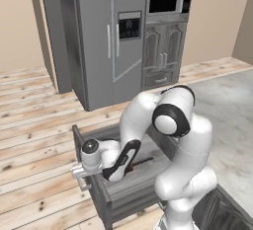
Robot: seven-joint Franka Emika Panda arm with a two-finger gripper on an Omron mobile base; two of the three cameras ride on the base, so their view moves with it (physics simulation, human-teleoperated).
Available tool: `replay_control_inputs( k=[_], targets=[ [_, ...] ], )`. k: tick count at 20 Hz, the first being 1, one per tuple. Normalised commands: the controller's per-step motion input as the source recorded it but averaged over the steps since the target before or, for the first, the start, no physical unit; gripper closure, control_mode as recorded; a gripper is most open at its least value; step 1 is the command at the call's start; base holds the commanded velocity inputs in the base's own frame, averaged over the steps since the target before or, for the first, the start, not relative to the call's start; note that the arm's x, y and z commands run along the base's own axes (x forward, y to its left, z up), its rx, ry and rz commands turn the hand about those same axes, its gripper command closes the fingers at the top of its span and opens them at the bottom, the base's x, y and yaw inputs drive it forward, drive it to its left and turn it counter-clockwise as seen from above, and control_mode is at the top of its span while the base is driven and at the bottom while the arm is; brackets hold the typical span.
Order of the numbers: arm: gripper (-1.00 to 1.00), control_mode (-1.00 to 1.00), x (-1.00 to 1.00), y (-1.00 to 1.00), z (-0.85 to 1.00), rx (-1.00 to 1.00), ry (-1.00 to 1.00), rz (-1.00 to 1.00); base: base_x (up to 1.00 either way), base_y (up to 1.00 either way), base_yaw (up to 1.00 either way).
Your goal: Pick up the knife from the drawer and place it on the cutting board. Then place the meat from the plate to the cutting board.
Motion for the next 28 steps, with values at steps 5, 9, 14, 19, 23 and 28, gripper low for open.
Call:
replay_control_inputs(
  k=[5,9,14,19,23,28],
  targets=[
    [-1.00,-1.00,-0.03,0.00,0.57,0.00,-0.06,-0.02,0.00,0.00,0.00],
    [-1.00,-1.00,-0.01,-0.16,1.00,-0.08,-0.13,0.01,0.00,0.00,0.00],
    [-1.00,-1.00,0.00,-0.08,1.00,-0.04,-0.07,0.00,0.00,0.00,0.00],
    [-1.00,-1.00,0.01,-0.01,1.00,0.00,-0.01,0.00,0.00,0.00,0.00],
    [-1.00,-1.00,0.07,0.00,1.00,0.00,0.04,0.02,0.00,0.00,0.00],
    [-1.00,-1.00,0.19,0.00,0.69,0.02,0.22,-0.04,0.00,0.00,0.00]
  ],
)
